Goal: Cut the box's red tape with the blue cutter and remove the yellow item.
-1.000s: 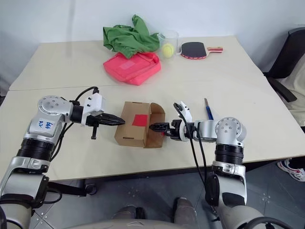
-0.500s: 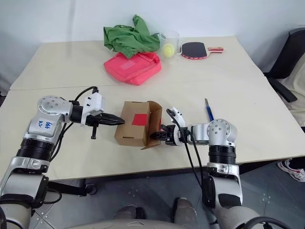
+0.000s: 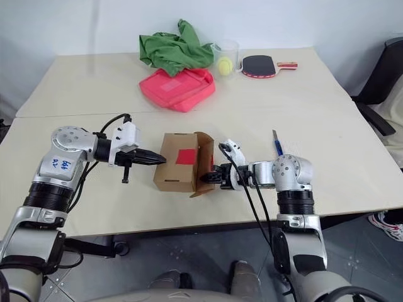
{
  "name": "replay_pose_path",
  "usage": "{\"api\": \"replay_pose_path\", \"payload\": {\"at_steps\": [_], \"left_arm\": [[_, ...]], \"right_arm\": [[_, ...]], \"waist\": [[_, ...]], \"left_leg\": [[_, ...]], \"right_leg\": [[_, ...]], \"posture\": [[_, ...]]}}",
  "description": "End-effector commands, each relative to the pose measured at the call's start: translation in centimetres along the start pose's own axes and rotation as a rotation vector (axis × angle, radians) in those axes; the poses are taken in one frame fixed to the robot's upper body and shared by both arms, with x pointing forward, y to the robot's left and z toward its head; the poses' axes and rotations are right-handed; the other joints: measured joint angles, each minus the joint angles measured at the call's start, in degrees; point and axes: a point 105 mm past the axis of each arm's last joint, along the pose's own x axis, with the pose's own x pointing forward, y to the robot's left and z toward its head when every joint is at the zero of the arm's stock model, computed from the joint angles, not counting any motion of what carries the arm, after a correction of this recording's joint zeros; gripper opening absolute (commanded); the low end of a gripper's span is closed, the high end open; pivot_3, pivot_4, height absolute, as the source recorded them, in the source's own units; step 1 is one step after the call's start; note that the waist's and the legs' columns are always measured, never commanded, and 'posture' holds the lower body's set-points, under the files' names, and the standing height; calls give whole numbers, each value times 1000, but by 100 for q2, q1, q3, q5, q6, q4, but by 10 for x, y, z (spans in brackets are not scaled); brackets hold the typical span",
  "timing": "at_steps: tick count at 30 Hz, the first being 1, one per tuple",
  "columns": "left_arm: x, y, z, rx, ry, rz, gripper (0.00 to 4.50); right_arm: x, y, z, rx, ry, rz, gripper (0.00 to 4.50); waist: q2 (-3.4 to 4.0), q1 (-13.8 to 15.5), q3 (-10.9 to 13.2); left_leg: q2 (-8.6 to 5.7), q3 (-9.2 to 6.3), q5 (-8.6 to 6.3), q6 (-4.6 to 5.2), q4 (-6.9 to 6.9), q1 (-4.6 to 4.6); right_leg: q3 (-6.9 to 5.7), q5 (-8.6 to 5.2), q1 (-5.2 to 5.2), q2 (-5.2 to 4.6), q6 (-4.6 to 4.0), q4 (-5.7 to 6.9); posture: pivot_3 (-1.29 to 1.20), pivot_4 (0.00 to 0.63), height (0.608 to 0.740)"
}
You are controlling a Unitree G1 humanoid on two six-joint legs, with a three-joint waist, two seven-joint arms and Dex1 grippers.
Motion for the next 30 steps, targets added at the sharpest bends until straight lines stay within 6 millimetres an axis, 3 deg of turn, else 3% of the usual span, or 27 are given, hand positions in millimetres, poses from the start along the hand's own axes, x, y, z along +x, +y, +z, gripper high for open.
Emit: {"api": "replay_pose_path", "payload": {"at_steps": [1,10,21,30], "left_arm": [[7,-12,-24,-83,64,-45,0],[11,-12,-24,-82,55,-46,0],[16,-13,-21,-81,34,-49,0],[19,-14,-20,-80,16,-39,0]], "right_arm": [[-16,8,17,-86,-55,-27,56],[-34,39,41,-222,-96,-24,56],[-49,59,58,-387,-103,-92,56],[-49,90,61,-495,-103,-58,56]], "waist": [[0,41,0],[4,118,2],[5,250,3],[5,256,4]], "left_leg": [[0,0,-1,1,-1,0],[-5,-9,-3,9,6,-43],[-16,-17,-2,13,9,-61],[-21,-13,-3,13,9,-72]], "right_leg": [[-1,0,0,0,0,0],[-15,3,-15,0,5,-35],[-35,7,-15,-2,12,-48],[-52,8,-15,-2,14,-52]], "posture": [[0,150,740],[0,150,740],[0,150,740],[0,150,740]]}}
